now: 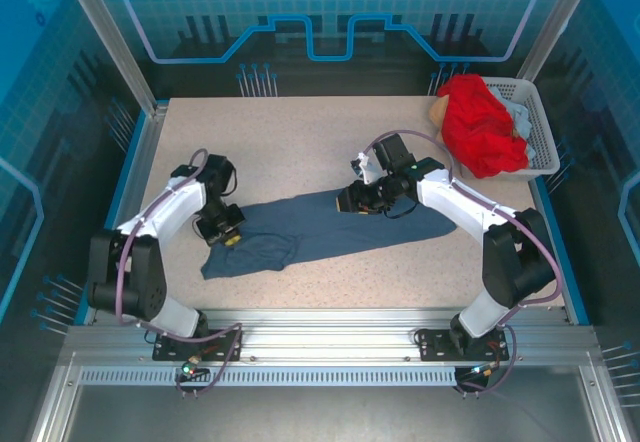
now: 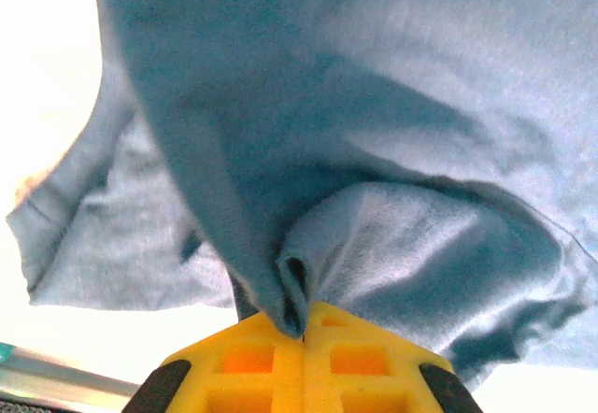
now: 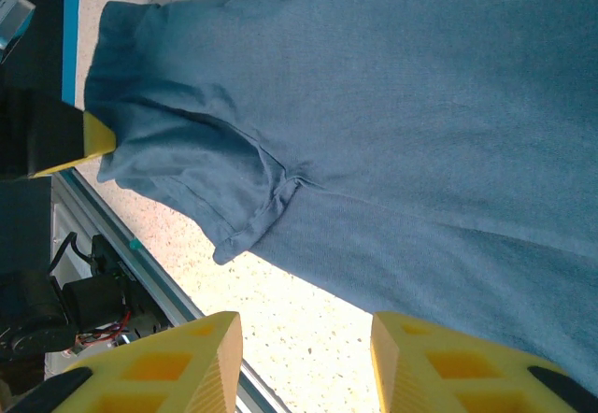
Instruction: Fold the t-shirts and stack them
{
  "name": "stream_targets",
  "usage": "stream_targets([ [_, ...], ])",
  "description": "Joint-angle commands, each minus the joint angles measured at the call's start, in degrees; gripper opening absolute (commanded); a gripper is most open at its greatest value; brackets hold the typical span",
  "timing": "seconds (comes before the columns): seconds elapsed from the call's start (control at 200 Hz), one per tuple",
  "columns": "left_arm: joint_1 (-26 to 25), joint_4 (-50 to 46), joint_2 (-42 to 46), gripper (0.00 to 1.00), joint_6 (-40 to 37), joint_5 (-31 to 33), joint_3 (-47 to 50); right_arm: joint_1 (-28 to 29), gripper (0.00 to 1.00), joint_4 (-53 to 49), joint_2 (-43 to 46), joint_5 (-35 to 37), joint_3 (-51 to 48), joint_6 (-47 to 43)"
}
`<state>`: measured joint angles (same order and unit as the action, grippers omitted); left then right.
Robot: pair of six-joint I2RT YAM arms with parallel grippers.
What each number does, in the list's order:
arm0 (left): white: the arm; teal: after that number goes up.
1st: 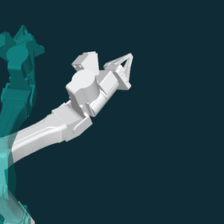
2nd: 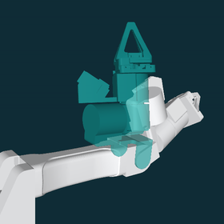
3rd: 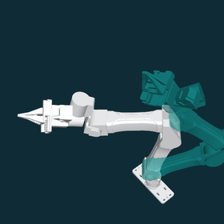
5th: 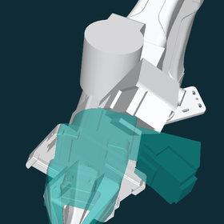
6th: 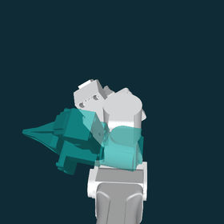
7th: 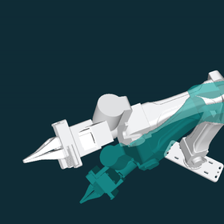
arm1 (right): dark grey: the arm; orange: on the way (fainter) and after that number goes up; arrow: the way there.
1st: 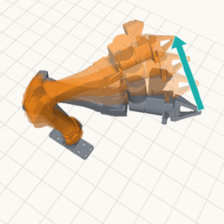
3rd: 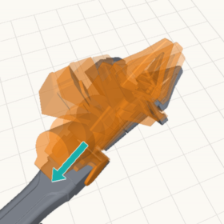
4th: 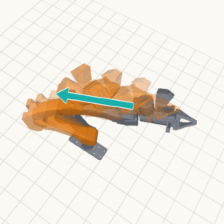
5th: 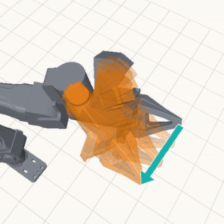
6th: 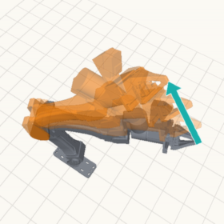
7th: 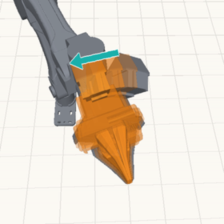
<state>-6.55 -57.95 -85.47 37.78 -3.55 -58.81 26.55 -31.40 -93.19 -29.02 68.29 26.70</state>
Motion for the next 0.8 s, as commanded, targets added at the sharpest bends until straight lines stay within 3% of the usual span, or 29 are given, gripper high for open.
stream_targets([
  [0.0,-0.13,0.14,3.13,0.02,5.18,-4.14,2.63,-0.91,0.41,0.46,-1.07,-1.37,0.59,-0.30],
  [0.25,-0.07,8.87,3.04,0.28,9.05,-5.57,8.39,-1.31,0.41,-0.38,-0.91,-1.81,0.73,-1.34],
  [0.34,-0.13,10.59,4.23,0.31,9.76,-5.35,9.57,-1.75,0.41,-0.43,-0.47,-1.95,0.20,-1.40],
  [0.445,-0.13,10.59,4.99,0.29,9.64,-4.48,10.03,-2.02,0.41,-0.39,-0.07,-2.01,-0.43,-1.39],
  [0.69,-0.14,7.29,7.68,0.07,8.44,-0.77,7.44,-2.02,0.41,0.06,-0.21,-2.10,-0.47,-1.04],
  [0.795,0.02,5.58,6.72,0.03,6.69,1.13,5.12,-2.03,0.41,0.32,-0.76,-2.34,-0.09,-0.70],
])
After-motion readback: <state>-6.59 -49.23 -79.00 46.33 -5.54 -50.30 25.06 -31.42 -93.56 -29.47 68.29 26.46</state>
